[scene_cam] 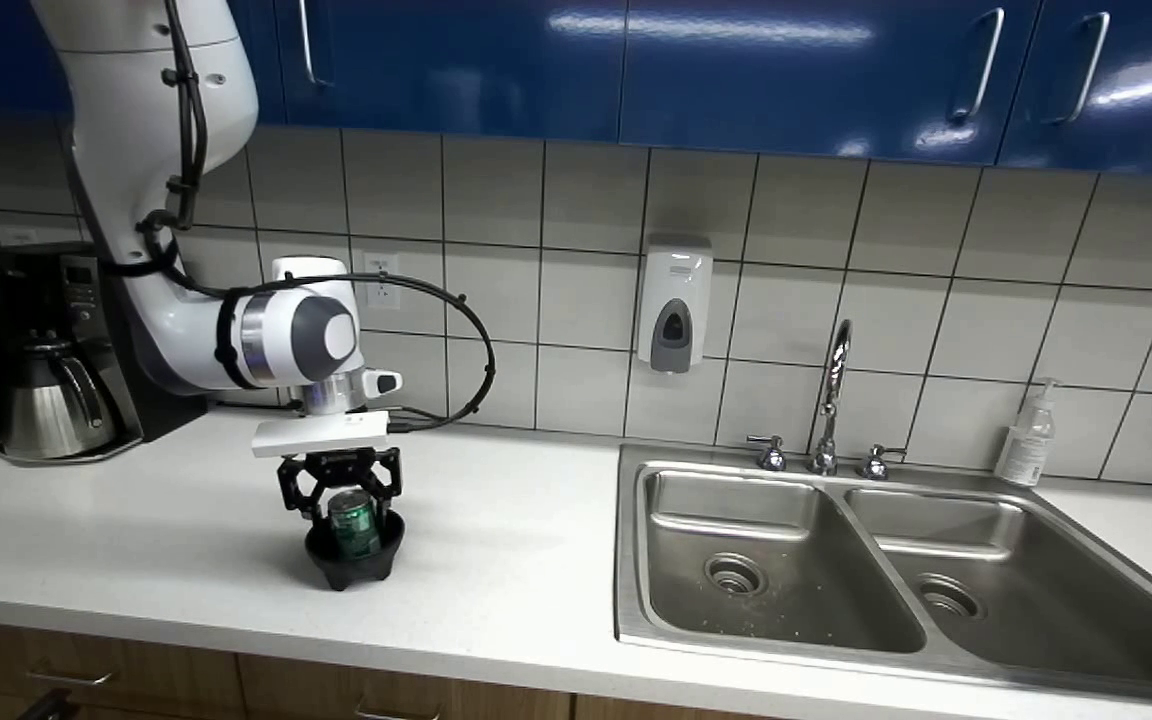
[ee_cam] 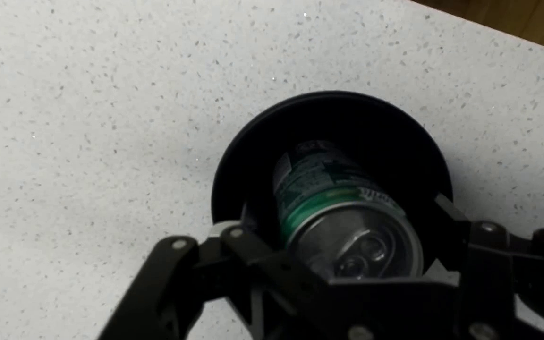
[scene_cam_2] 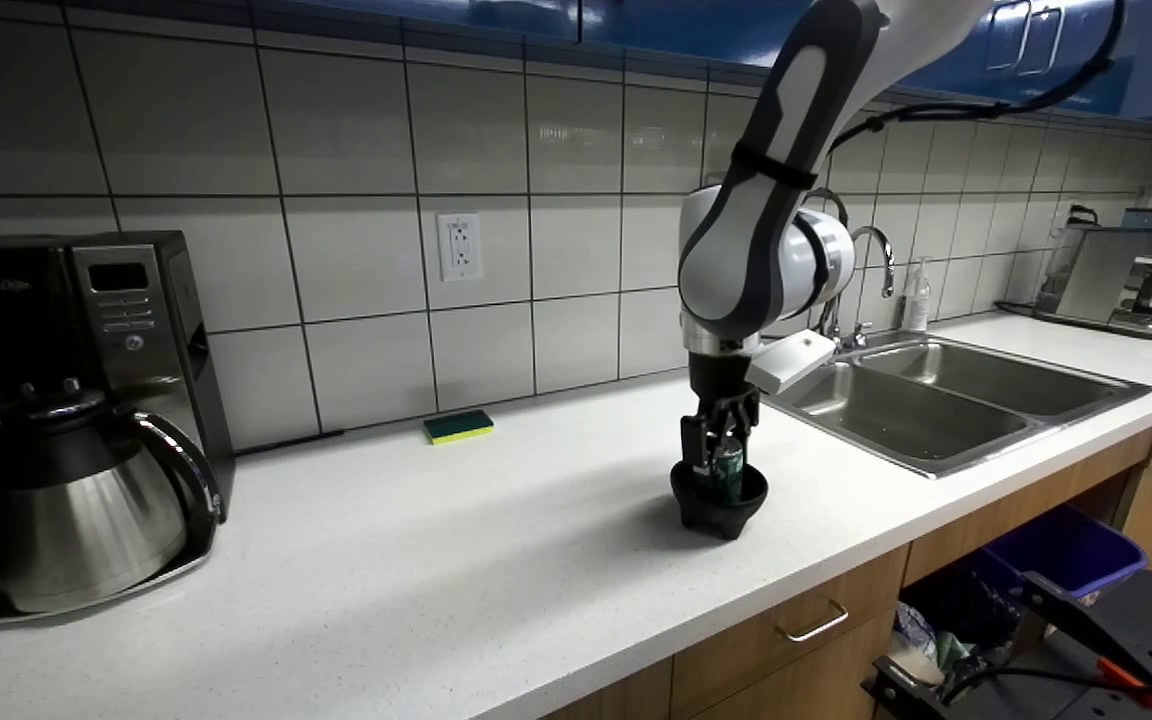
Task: Put the green can in the black bowl
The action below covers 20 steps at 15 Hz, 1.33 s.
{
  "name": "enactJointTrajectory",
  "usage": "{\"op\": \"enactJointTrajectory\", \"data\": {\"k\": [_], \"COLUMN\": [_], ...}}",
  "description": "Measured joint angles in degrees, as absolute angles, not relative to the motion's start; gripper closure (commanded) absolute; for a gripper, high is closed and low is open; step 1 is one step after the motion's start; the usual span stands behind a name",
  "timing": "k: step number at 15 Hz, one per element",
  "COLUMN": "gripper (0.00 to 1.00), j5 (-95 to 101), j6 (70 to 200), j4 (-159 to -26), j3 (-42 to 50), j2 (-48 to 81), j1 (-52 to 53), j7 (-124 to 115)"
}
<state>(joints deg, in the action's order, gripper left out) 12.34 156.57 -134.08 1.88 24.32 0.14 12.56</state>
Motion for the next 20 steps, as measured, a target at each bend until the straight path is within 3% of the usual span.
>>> {"op": "enactJointTrajectory", "data": {"k": [10, 20], "gripper": [0.0, 0.0], "j5": [12.34, 11.98], "j6": [156.57, 156.43], "j4": [-133.61, -138.22], "j3": [1.87, 1.11], "j2": [22.78, 12.88], "j1": [0.14, 0.09], "j7": [12.61, 14.24]}}
